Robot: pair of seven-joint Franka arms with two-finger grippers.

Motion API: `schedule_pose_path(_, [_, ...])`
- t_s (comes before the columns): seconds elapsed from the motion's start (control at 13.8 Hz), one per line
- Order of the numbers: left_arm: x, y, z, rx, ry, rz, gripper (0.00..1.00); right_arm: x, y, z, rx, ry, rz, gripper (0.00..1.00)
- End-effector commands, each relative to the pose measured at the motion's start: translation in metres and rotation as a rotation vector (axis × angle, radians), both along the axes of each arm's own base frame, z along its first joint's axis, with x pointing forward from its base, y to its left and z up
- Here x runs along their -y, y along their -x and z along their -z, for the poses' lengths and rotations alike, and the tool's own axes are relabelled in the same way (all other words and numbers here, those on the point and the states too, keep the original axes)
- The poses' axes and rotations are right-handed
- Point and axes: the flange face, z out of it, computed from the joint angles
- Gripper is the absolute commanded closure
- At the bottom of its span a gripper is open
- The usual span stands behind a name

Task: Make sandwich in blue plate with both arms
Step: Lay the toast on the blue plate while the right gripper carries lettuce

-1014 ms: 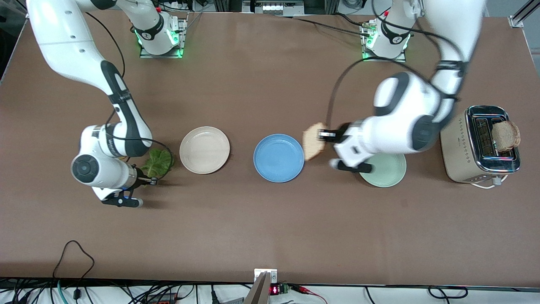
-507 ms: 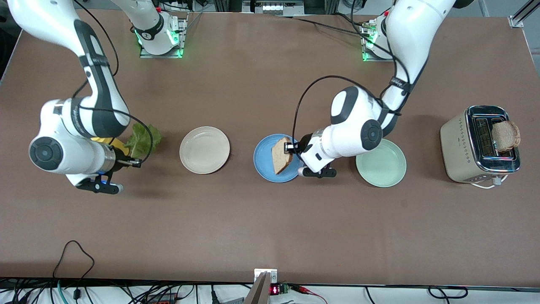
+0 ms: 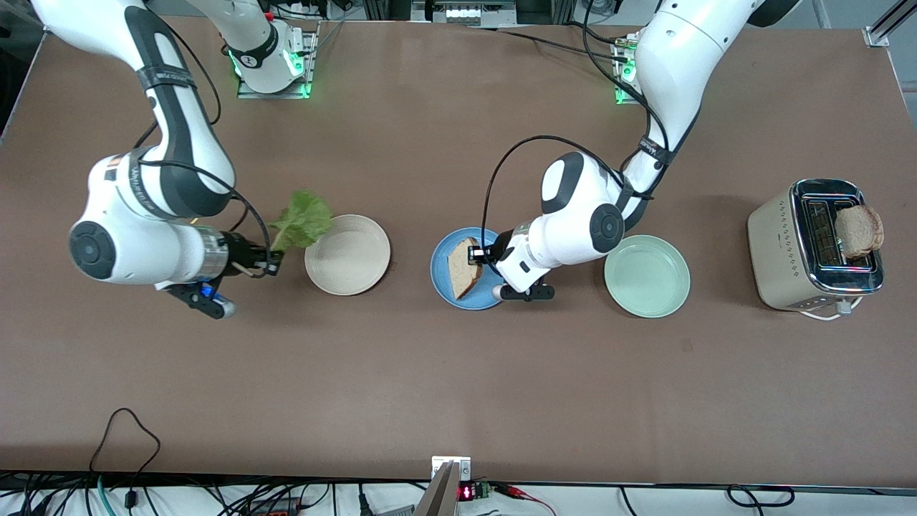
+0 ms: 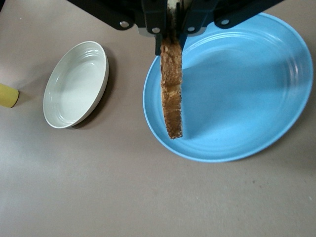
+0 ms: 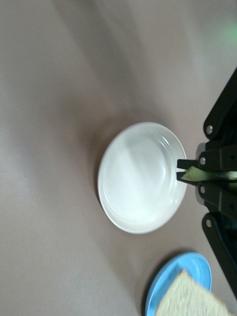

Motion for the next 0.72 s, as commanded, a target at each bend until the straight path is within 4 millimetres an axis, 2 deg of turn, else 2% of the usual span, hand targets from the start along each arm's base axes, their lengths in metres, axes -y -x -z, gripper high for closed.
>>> schedule_pose_path(0.0, [0.003, 0.012, 0.0, -0.026, 0.019, -0.019, 0.99, -0.019, 0.004, 0.003, -0.009, 0.005, 0.072, 1.0])
schedule_pose_path(0.14, [-0.002, 0.015, 0.006, -0.037, 0.011, -0.021, 0.99, -0.03, 0.006, 0.014, -0.018, 0.014, 0.065, 1.0])
schedule_pose_path(0.29, [-0.002, 0.015, 0.008, -0.039, 0.009, -0.021, 0.98, -0.03, 0.003, 0.019, -0.009, 0.017, 0.083, 1.0])
schedule_pose_path(0.36, [-0.003, 0.015, 0.01, -0.043, 0.008, -0.019, 0.96, -0.029, 0.003, 0.025, -0.015, 0.018, 0.087, 1.0])
schedule_pose_path(0.43, [-0.004, 0.015, 0.014, -0.046, 0.006, -0.02, 0.86, -0.031, 0.002, 0.029, -0.018, 0.018, 0.087, 1.0])
schedule_pose_path(0.51, [-0.006, 0.014, 0.015, -0.046, 0.006, -0.018, 0.58, -0.03, 0.002, 0.03, -0.016, 0.02, 0.089, 1.0])
schedule_pose_path(0.58, [-0.01, 0.011, 0.016, -0.048, 0.005, -0.025, 0.21, -0.03, 0.002, 0.031, -0.016, 0.018, 0.091, 1.0])
schedule_pose_path(0.65, [-0.015, 0.008, 0.017, -0.046, 0.004, -0.03, 0.0, -0.032, 0.002, 0.031, -0.018, 0.016, 0.091, 1.0])
